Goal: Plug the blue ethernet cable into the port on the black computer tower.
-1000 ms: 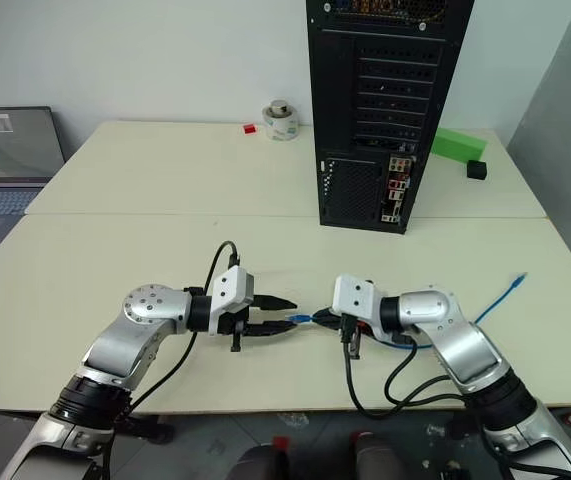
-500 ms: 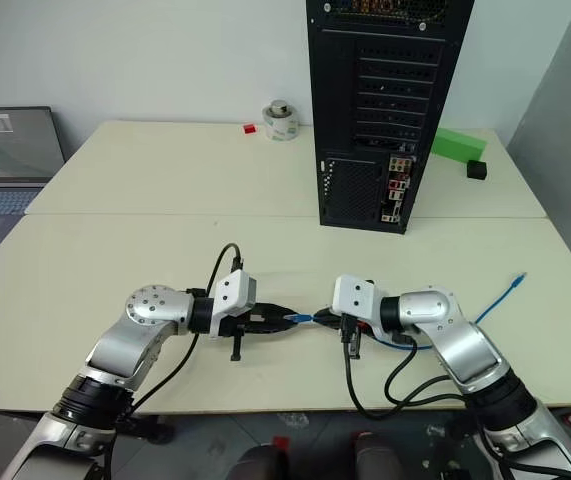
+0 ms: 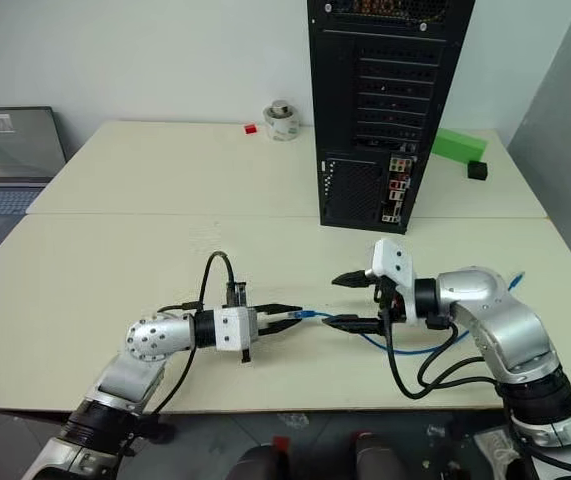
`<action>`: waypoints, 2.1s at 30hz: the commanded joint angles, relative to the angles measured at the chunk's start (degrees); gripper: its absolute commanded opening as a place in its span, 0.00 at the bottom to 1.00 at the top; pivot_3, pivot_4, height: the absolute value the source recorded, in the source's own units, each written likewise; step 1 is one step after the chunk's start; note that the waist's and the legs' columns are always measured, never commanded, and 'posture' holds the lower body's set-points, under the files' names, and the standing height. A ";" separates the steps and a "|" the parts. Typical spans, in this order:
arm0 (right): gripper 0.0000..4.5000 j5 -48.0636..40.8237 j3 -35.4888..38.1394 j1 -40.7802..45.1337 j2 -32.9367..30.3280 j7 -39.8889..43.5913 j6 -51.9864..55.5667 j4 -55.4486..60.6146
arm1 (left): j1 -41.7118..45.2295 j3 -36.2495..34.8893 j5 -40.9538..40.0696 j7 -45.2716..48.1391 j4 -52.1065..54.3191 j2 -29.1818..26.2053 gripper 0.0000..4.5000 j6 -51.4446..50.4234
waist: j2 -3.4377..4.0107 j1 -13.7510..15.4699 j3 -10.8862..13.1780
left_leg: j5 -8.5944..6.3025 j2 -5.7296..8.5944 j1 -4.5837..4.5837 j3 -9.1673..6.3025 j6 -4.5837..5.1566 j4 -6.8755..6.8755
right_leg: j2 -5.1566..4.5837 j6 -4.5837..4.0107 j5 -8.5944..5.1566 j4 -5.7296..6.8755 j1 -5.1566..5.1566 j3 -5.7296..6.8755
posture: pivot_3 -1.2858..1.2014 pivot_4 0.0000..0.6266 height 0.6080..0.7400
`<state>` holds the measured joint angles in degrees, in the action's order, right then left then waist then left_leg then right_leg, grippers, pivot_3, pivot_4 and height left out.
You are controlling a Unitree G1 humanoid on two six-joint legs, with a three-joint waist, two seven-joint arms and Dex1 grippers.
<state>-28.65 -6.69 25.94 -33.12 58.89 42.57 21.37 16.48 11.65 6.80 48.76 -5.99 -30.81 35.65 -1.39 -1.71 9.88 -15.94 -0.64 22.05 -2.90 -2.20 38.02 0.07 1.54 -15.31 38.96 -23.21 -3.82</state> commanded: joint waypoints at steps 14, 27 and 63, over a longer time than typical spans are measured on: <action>1.00 -10.06 2.55 1.87 7.70 -11.55 11.96 -1.24 | 5.02 -1.78 19.30 -25.20 -7.88 -0.42 0.07 23.72 | 0.01 -0.04 0.00 | 0.00 0.06 0.03 -0.02 0.01 -0.01 | -0.03 0.00 0.00 0.01 0.00 0.09 | 0.52 0.24 1.00; 0.90 -11.68 1.92 3.54 8.86 -12.98 13.26 -4.39 | 4.80 -0.74 22.11 -30.03 -6.58 -1.60 0.07 24.05 | 0.01 -0.06 0.00 | 0.00 0.06 0.03 -0.03 0.01 -0.01 | -0.02 0.01 0.00 0.02 0.00 0.13 | 0.52 0.24 1.00; 0.00 -12.25 3.13 5.64 6.32 -11.21 14.37 -8.65 | 3.64 0.72 16.78 -29.47 -7.29 -1.77 0.62 17.05 | 0.01 -0.09 0.00 | 0.00 0.05 0.04 -0.05 0.01 -0.01 | -0.03 0.01 0.00 0.02 0.00 0.15 | 0.52 0.24 1.00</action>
<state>-39.62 -5.68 30.35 -26.30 47.45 57.07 11.99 20.13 12.44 26.96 18.37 -13.73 -32.63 55.31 -1.39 -1.80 9.88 -15.95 -0.58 22.09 -2.95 -2.19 38.01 0.04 1.54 -15.31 38.98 -23.21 -3.66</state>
